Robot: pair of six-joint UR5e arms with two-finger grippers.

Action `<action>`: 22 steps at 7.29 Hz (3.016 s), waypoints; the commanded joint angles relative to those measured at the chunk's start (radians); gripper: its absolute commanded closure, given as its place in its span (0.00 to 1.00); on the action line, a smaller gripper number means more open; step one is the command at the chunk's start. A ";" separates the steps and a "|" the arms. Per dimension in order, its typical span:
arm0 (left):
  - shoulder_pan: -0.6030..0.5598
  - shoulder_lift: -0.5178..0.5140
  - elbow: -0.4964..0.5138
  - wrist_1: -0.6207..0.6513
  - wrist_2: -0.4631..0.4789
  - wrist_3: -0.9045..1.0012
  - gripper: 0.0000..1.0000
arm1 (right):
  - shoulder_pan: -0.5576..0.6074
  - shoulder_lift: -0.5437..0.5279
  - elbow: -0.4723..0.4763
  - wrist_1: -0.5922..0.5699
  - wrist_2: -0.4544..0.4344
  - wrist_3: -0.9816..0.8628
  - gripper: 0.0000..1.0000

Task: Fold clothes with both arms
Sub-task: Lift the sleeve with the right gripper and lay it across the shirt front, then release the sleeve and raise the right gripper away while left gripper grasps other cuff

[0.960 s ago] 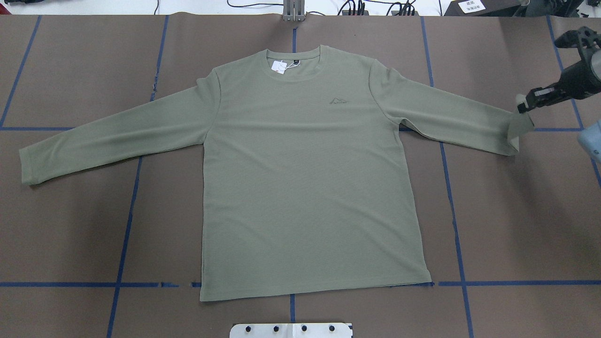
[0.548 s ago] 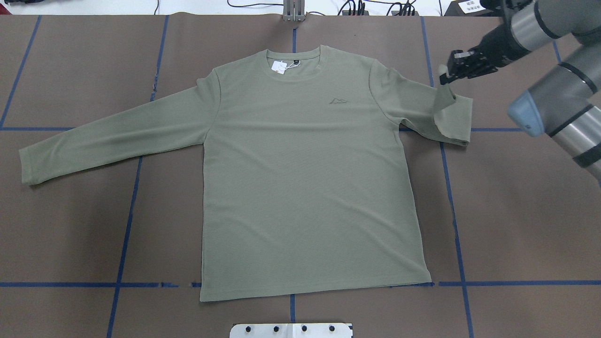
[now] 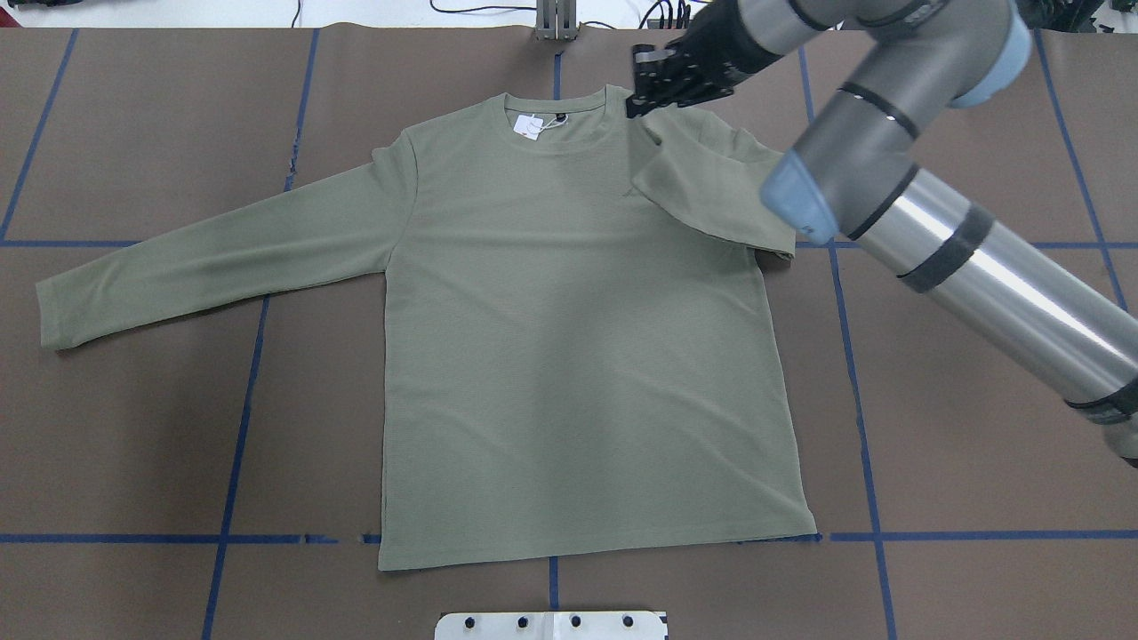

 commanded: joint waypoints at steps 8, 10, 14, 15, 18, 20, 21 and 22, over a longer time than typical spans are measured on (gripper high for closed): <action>0.002 -0.047 0.092 -0.040 0.002 -0.002 0.00 | -0.331 0.252 -0.278 0.005 -0.445 0.028 0.02; 0.002 -0.051 0.109 -0.041 0.000 -0.002 0.00 | -0.388 0.251 -0.283 0.005 -0.559 0.078 0.02; 0.091 -0.050 0.111 -0.203 0.008 -0.397 0.00 | -0.289 0.228 -0.179 -0.276 -0.375 0.100 0.01; 0.165 -0.029 0.118 -0.336 0.014 -0.625 0.00 | -0.225 0.175 -0.077 -0.409 -0.272 0.087 0.01; 0.357 0.089 0.061 -0.551 0.217 -1.033 0.00 | -0.087 -0.008 0.187 -0.761 -0.182 -0.060 0.00; 0.466 0.172 -0.042 -0.549 0.319 -1.141 0.00 | 0.013 -0.138 0.309 -0.871 -0.124 -0.269 0.00; 0.492 0.179 -0.041 -0.545 0.372 -1.141 0.00 | 0.062 -0.200 0.332 -0.871 -0.079 -0.351 0.00; 0.506 0.180 -0.032 -0.535 0.406 -1.140 0.00 | 0.087 -0.220 0.334 -0.871 -0.064 -0.398 0.00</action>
